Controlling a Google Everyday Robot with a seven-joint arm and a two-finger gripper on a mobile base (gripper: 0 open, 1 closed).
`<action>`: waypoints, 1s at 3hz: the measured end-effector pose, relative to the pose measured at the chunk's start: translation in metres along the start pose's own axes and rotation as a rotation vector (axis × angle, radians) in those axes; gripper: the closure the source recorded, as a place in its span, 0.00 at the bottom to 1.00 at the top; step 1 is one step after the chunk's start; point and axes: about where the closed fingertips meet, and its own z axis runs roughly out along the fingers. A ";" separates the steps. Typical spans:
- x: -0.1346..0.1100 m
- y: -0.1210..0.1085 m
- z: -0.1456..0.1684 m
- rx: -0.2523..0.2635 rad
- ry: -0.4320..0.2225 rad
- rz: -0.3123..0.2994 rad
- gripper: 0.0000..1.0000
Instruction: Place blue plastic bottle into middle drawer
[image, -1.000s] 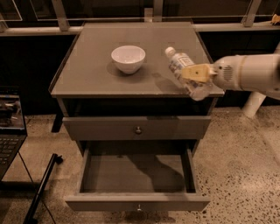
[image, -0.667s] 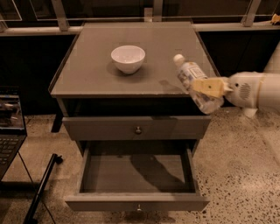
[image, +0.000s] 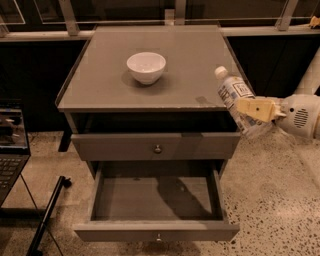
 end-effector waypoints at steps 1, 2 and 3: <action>0.017 0.011 0.002 -0.016 0.020 0.009 1.00; 0.044 0.020 0.006 -0.030 0.006 0.062 1.00; 0.104 0.040 0.001 -0.036 -0.056 0.260 1.00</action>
Offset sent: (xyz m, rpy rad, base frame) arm -0.1036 0.0404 -0.1211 0.3063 0.1678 -0.1051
